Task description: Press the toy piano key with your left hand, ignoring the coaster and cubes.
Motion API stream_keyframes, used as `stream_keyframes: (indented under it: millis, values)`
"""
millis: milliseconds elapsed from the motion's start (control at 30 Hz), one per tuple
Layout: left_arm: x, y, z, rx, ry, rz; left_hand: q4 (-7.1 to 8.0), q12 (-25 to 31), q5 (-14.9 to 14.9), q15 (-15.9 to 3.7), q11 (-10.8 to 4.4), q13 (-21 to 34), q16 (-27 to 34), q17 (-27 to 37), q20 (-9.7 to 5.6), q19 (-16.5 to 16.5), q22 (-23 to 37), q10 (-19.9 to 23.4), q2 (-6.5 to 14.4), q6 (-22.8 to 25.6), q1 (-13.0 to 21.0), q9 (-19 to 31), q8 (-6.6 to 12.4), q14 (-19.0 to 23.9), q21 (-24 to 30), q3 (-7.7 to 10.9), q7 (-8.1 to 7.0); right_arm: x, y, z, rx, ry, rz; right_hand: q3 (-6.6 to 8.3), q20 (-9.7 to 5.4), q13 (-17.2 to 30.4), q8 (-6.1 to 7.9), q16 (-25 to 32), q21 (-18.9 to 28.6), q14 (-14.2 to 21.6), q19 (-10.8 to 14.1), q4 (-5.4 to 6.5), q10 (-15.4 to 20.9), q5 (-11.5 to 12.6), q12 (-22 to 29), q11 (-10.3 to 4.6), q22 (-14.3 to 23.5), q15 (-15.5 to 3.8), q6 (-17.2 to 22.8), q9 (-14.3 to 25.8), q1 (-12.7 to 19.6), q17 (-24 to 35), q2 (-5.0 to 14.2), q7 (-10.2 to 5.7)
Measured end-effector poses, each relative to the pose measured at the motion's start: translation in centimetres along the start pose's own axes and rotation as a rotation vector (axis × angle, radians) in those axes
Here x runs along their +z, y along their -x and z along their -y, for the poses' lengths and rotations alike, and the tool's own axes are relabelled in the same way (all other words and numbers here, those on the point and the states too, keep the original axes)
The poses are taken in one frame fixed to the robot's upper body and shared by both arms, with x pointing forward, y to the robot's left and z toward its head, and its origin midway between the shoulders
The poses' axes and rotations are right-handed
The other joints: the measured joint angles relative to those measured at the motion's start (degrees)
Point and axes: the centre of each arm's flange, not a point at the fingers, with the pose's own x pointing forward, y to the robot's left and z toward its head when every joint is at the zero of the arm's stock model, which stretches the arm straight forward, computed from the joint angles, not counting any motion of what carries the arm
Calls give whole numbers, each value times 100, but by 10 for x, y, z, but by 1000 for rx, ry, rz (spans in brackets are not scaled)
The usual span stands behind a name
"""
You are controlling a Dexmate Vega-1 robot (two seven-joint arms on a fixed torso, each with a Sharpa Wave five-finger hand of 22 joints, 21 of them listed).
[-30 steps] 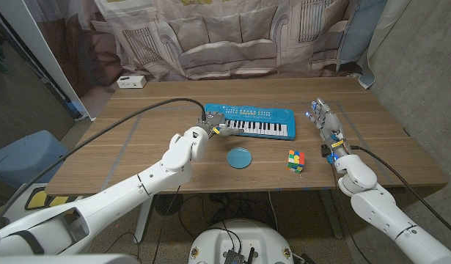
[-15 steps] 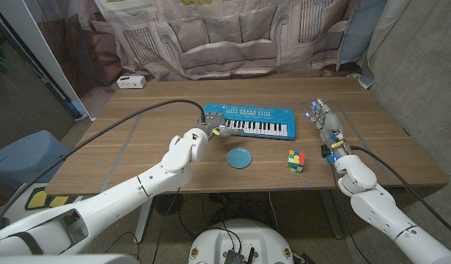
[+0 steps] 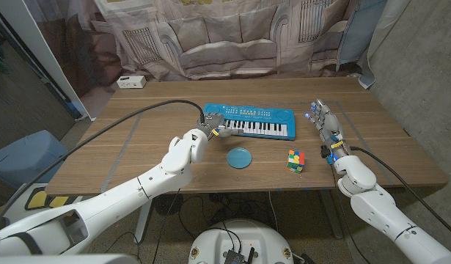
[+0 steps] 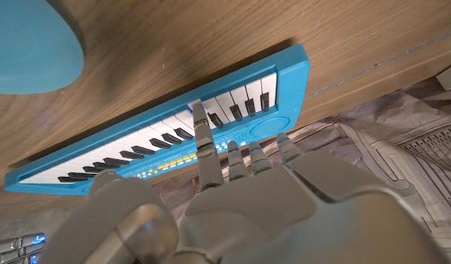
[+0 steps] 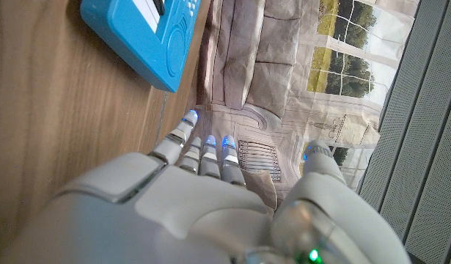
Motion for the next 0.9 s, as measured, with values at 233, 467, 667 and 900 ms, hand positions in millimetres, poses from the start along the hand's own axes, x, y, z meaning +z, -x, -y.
stream_keyframes:
  millis: [233, 467, 667, 900]
  values:
    - [-1, -1, 0, -7, 8, 0, 0, 0, 0, 32, 31, 0, 0, 0, 0, 0, 0, 31, 0, 31, 0, 0, 0, 32, 0, 0, -30, 1, -1, 0, 0, 2, 0, 0, 0, 0, 0, 0, 0, 0, 0, 0, 17, 0, 0, 17, 0, 0, 0, 0, 0, 0, 0, 0]
    - [-2, -3, 0, -10, 16, -1, 0, 0, 0, 31, 39, 1, 0, 0, 0, 0, 0, 84, 0, 42, 0, 2, 0, 32, 0, 0, -39, 2, -3, 0, 1, 3, 3, 0, 0, 0, 0, 0, 0, 0, 0, 0, 16, 0, 0, 16, 0, 0, 0, 0, 0, 0, 0, 0]
    - [-3, -4, -1, -11, 18, -1, 0, 0, 0, 21, 28, 1, 0, 0, 22, 22, 0, 95, 31, 43, 30, 2, 0, 66, 0, 0, -38, 3, -4, -1, 1, 4, 6, 0, 0, 0, 0, 0, 0, 0, 0, 0, 16, 0, 0, 16, 0, 0, 0, 0, 30, 0, 30, 0]
    - [-4, -4, -4, -3, 14, -5, 0, 0, 0, 32, 20, 1, 0, 0, 31, 31, 0, 103, 31, 49, 30, 3, -5, 93, 0, 1, -32, 1, -5, -1, -2, 2, 5, 0, 0, 0, 0, 0, 0, 0, 0, 0, 16, 0, 0, 16, 0, 0, 0, 0, 30, 0, 30, 0]
